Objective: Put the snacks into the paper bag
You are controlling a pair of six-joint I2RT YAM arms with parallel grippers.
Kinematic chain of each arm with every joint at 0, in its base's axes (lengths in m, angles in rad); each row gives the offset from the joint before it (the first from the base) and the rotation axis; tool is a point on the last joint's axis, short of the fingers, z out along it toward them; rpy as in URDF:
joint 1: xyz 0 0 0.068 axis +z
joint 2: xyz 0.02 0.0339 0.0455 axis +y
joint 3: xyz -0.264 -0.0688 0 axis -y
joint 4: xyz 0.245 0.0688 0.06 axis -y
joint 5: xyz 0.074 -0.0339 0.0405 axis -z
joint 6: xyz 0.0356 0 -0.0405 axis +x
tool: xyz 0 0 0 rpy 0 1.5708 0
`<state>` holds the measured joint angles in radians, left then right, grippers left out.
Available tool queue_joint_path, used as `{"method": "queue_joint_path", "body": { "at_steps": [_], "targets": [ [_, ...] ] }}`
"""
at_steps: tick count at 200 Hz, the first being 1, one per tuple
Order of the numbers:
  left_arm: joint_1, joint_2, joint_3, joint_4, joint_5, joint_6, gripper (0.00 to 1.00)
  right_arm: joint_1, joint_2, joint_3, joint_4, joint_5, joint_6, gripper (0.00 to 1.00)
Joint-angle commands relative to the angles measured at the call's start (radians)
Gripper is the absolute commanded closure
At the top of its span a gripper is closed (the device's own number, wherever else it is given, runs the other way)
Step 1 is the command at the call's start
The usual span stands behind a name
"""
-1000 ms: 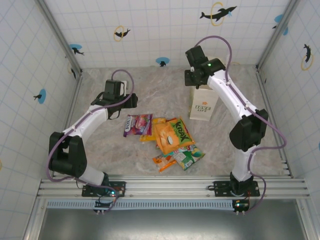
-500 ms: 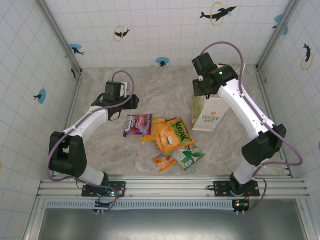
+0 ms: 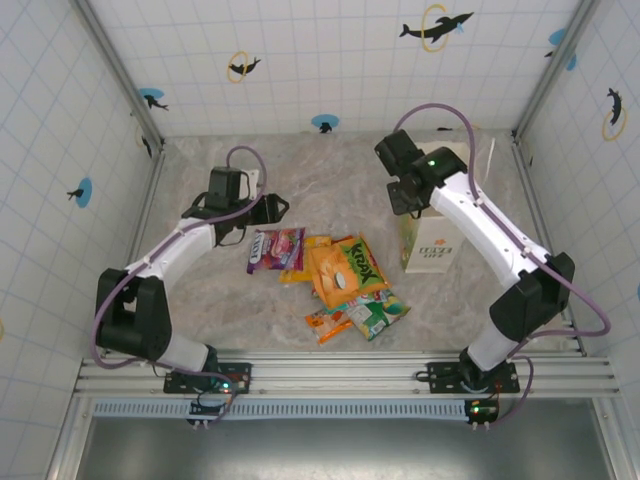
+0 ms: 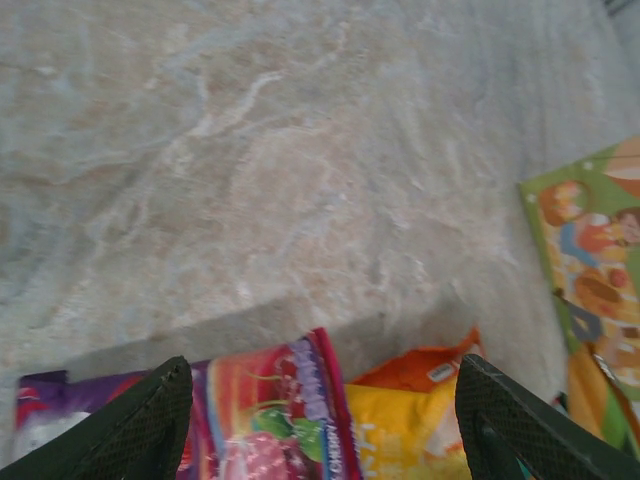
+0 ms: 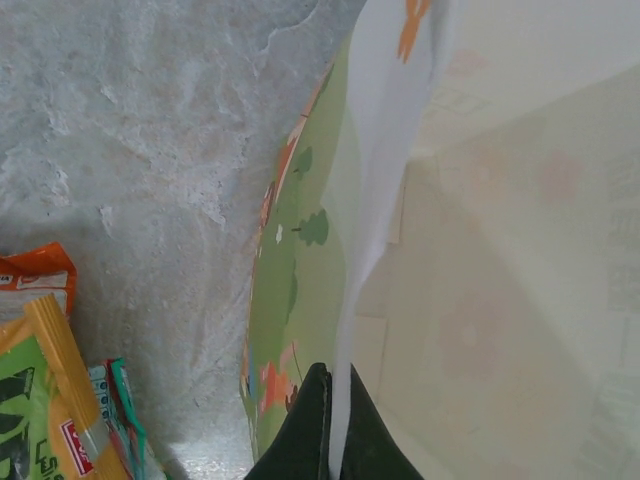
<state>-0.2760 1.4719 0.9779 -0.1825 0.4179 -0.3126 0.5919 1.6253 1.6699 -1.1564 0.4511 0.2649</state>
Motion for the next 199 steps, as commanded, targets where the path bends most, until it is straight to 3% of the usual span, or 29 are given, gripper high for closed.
{"method": "queue_joint_path", "body": {
  "at_steps": [1,42,90,126,143,164,199],
  "targets": [
    [-0.005,-0.034,-0.026,0.018,0.140,-0.023,0.29,0.003,-0.046,-0.025,0.009,-0.009,-0.007,0.82],
    [-0.006,-0.094,-0.059,0.012,0.274,-0.014,0.31,0.018,-0.091,0.023,0.027,-0.001,0.003,0.43],
    [-0.006,-0.214,-0.166,0.065,0.448,-0.001,0.32,0.053,-0.273,-0.063,0.105,0.026,0.018,0.31],
    [-0.011,-0.270,-0.324,0.253,0.528,-0.175,0.33,0.052,-0.511,-0.258,0.329,-0.043,0.016,0.31],
    [-0.012,-0.296,-0.368,0.280,0.504,-0.204,0.33,0.051,-0.584,-0.328,0.390,-0.075,0.012,0.39],
    [-0.014,-0.308,-0.369,0.278,0.480,-0.200,0.35,0.046,-0.586,-0.362,0.398,-0.116,-0.011,0.53],
    [-0.020,-0.295,-0.329,0.294,0.482,-0.190,0.38,0.017,-0.528,-0.348,0.395,-0.193,-0.069,0.63]
  ]
}}
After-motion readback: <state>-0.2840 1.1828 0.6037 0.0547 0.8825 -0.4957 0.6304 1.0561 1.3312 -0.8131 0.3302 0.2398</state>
